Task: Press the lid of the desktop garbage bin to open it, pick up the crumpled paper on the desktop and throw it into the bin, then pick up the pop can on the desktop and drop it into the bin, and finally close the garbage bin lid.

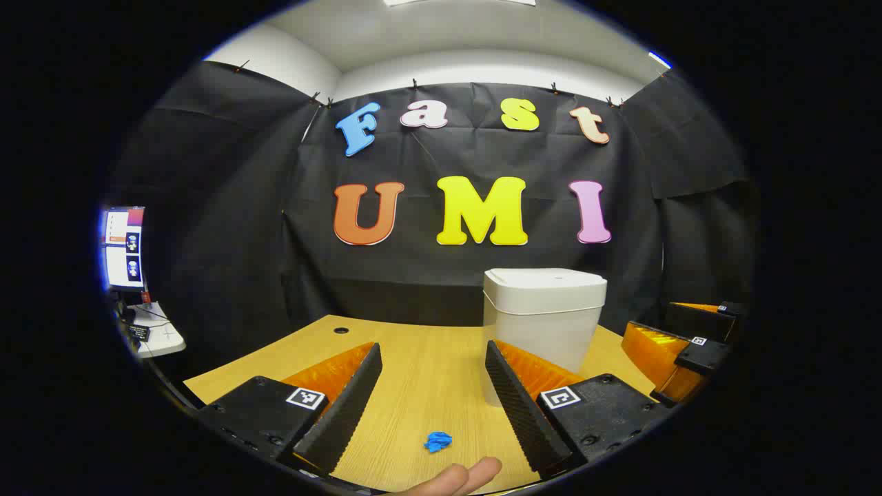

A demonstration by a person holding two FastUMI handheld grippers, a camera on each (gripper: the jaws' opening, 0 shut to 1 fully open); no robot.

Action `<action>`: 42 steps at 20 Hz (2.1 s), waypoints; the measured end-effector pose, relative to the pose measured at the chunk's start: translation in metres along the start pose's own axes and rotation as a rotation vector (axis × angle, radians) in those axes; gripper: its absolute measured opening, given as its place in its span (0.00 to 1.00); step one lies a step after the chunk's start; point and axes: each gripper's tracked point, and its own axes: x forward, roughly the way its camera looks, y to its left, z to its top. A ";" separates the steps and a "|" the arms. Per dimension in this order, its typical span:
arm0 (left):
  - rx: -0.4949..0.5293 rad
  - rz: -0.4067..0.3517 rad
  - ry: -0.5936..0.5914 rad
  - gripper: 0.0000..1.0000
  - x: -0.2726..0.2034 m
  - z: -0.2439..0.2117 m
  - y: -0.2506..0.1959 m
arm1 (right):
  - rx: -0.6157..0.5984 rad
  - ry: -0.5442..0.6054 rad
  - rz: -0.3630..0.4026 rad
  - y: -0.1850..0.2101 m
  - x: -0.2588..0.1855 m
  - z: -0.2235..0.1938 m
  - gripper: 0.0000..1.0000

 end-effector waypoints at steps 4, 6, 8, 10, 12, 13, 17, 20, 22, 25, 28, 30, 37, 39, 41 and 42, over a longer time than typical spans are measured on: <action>0.018 0.045 0.005 0.98 0.002 0.001 0.017 | 0.010 -0.002 0.004 0.001 -0.003 0.002 0.95; 0.013 0.057 0.004 0.98 0.004 0.000 0.021 | 0.005 0.000 0.003 0.001 -0.002 0.001 0.95; 0.015 0.083 0.002 0.98 0.004 0.001 0.028 | -0.006 0.006 0.000 0.000 -0.001 -0.001 0.95; 0.009 0.085 0.004 0.98 0.007 -0.001 0.030 | -0.007 0.015 0.001 0.000 -0.001 -0.004 0.95; 0.008 0.082 0.009 0.98 0.008 -0.002 0.029 | -0.003 0.027 0.011 0.001 0.000 -0.007 0.95; 0.006 0.076 0.011 0.98 0.008 -0.003 0.026 | -0.002 0.032 0.013 0.001 0.001 -0.008 0.95; 0.005 0.058 0.021 0.97 0.010 -0.005 0.023 | -0.015 0.038 0.014 0.001 0.001 -0.009 0.93; 0.003 0.063 0.020 0.98 0.010 -0.005 0.026 | -0.027 0.039 0.015 0.003 0.001 -0.009 0.93; 0.003 0.070 0.018 0.97 0.011 -0.004 0.028 | -0.033 0.035 0.015 0.004 0.002 -0.009 0.95; 0.001 0.072 0.022 0.98 0.013 -0.006 0.030 | -0.040 0.030 -0.001 0.002 0.005 -0.006 0.95; -0.004 0.075 0.029 0.98 0.015 -0.008 0.033 | -0.013 0.038 -0.001 0.003 0.013 0.000 0.94; -0.004 0.074 0.034 0.98 0.015 -0.009 0.033 | 0.006 0.047 0.014 0.005 0.019 0.005 0.94; -0.009 0.073 0.053 0.98 0.020 -0.014 0.037 | 0.052 0.007 -0.003 0.001 0.056 0.054 0.73; -0.011 0.079 0.061 0.98 0.021 -0.017 0.040 | 0.027 -0.015 -0.029 -0.007 0.074 0.073 0.56; -0.012 0.087 0.069 0.98 0.022 -0.018 0.044 | 0.027 0.002 -0.012 -0.002 0.096 0.081 0.41; -0.012 0.090 0.071 0.98 0.024 -0.019 0.045 | 0.034 0.016 -0.001 0.001 0.105 0.083 0.30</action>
